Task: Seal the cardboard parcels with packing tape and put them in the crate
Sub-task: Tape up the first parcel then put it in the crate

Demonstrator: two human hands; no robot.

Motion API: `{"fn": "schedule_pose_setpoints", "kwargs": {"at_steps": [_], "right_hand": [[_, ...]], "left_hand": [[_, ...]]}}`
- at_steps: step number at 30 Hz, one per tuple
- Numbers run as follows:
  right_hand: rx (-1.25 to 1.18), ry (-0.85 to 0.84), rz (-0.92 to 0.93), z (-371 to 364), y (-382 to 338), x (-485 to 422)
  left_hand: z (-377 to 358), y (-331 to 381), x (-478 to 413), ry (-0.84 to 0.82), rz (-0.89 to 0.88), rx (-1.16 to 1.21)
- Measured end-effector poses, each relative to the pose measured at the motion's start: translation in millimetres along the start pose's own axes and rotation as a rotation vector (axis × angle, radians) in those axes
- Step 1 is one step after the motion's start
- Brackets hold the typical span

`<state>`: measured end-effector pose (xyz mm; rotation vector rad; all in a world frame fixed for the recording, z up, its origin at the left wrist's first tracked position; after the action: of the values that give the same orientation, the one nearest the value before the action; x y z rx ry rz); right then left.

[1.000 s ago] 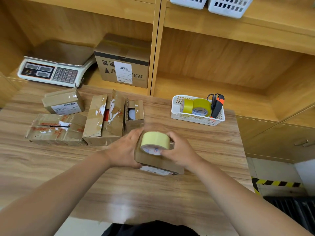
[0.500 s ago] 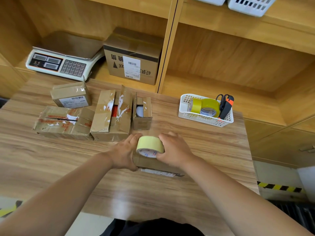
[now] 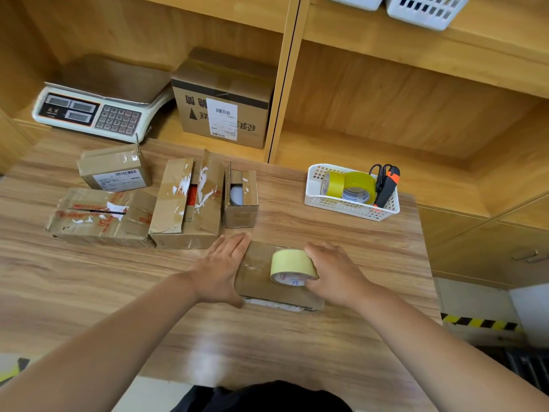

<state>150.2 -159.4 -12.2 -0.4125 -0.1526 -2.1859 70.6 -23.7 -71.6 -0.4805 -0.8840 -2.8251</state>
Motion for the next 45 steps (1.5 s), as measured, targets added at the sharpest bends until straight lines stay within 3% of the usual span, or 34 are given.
{"fn": "schedule_pose_setpoints", "kwargs": {"at_steps": [5, 12, 24, 28, 30, 34, 36, 45], "right_hand": [[-0.134, 0.031, -0.059, -4.5, 3.9, 0.3], [-0.195, 0.055, -0.117, -8.3, 15.6, 3.7], [0.188, 0.132, -0.061, 14.7, 35.6, 21.8], [0.211, 0.129, -0.055, 8.7, 42.9, 27.7], [0.125, 0.122, -0.089, 5.6, 45.0, 27.9], [-0.271, 0.062, -0.260, -17.4, 65.5, 33.2], [-0.330, 0.065, -0.294, -23.3, 75.0, 36.2], [0.045, 0.160, -0.169, 3.1, 83.4, 49.5]], "left_hand": [[-5.5, 34.8, -9.7, 0.015, -0.080, -0.108], [-3.4, 37.8, -8.6, 0.001, -0.041, 0.058], [0.2, 40.7, -5.9, -0.002, -0.018, 0.099], [-1.2, 40.8, -7.1, -0.003, -0.014, 0.093], [-2.4, 39.5, -7.6, -0.005, -0.006, 0.087], [-1.8, 40.8, -7.6, -0.001, -0.014, 0.070], [-1.2, 42.4, -6.8, -0.003, -0.008, 0.074], [2.0, 47.6, -4.7, 0.001, -0.014, 0.036]]}}
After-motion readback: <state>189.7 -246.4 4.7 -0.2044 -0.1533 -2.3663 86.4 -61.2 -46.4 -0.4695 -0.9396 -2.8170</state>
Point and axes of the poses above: each hand's wrist, its own x-axis away from the middle knuckle, its own z-axis out of the back of the hand, y = z × x, the point moved 10 cm from there along -x, towards the middle knuckle, and after that the axes turned 12 degrees about x, right-handed, at the moved point
